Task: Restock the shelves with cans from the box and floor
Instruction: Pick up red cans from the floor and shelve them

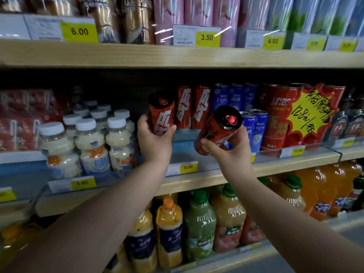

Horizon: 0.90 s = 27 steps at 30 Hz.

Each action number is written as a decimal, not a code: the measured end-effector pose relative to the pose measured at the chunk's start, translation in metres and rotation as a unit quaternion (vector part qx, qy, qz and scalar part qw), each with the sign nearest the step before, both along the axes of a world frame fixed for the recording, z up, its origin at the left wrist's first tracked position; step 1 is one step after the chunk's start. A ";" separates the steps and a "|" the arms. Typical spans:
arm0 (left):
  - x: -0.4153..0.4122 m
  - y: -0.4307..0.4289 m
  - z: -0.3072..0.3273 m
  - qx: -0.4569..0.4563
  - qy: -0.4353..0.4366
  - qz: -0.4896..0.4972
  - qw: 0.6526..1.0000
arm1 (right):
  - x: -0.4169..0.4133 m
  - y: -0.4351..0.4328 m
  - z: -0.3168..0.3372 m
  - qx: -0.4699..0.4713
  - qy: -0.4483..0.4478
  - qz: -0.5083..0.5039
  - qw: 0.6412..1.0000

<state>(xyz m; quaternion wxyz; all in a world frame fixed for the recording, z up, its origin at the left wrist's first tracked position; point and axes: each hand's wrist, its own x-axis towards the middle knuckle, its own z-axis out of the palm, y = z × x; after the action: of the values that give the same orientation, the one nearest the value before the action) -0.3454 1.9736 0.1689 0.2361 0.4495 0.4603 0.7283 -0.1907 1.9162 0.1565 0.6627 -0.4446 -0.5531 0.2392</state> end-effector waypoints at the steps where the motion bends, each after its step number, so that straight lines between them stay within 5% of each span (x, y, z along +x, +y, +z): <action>1: -0.002 0.007 0.000 0.005 0.004 0.009 1.000 | -0.004 0.003 0.001 -0.001 0.000 -0.003 1.000; 13: -0.028 0.068 0.010 -0.028 0.064 0.023 0.997 | -0.047 0.041 0.016 -0.014 -0.018 -0.055 0.998; 27: -0.023 0.087 0.014 -0.106 0.154 0.167 0.968 | -0.059 0.095 0.009 -0.015 -0.002 -0.009 1.000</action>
<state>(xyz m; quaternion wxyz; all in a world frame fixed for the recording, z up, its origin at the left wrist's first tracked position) -0.3687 2.0603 0.1829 0.0837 0.4458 0.6342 0.6261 -0.2495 2.0113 0.1660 0.6569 -0.4599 -0.5466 0.2414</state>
